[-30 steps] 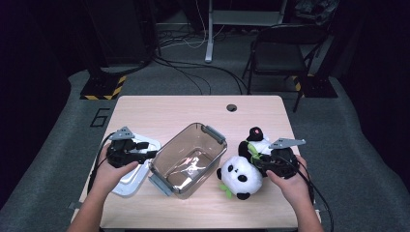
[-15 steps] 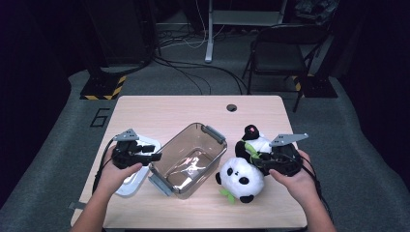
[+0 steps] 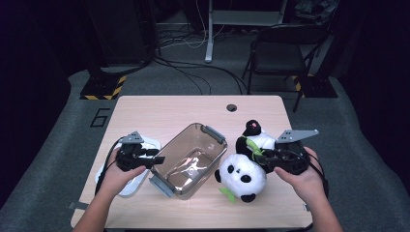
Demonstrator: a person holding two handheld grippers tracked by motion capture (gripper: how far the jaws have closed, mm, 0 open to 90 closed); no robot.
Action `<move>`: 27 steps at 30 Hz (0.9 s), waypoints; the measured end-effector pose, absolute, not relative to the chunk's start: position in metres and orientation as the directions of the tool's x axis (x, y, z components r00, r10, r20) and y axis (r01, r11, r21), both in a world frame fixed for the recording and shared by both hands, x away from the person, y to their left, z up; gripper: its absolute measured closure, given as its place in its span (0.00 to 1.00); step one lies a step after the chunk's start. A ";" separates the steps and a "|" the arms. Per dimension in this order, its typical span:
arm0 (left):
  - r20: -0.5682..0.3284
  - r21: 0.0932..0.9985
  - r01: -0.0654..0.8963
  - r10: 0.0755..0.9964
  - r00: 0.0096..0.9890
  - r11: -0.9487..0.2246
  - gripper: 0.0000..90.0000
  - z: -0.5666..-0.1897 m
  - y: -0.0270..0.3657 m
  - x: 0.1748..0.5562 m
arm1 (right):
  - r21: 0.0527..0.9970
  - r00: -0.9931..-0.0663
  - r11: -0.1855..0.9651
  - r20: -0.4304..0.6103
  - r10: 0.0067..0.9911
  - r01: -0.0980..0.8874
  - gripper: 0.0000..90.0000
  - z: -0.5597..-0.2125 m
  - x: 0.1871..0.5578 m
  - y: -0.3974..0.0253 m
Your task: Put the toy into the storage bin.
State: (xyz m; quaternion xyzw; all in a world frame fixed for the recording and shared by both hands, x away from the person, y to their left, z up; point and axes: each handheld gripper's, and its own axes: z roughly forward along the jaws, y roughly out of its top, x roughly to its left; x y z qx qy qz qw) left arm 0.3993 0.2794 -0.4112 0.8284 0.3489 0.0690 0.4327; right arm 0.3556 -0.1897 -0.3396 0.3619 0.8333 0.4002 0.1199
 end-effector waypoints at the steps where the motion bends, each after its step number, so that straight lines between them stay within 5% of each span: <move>1: -0.189 0.764 0.519 0.637 0.748 -0.383 0.58 -0.411 0.279 0.399 | 0.754 -0.709 0.418 0.090 0.699 0.507 0.75 -0.340 0.356 -0.190; 8: -0.186 0.766 0.508 0.621 0.762 -0.394 0.58 -0.412 0.272 0.397 | 0.763 -0.722 0.425 0.077 0.687 0.486 0.75 -0.324 0.352 -0.191; 18: -0.167 0.747 0.516 0.633 0.756 -0.419 0.74 -0.420 0.262 0.398 | 0.786 -0.748 0.424 0.070 0.660 0.449 0.75 -0.306 0.346 -0.181; 27: -0.174 0.758 0.522 0.651 0.739 -0.391 0.77 -0.424 0.253 0.399 | 0.796 -0.761 0.426 0.066 0.646 0.431 0.75 -0.298 0.346 -0.174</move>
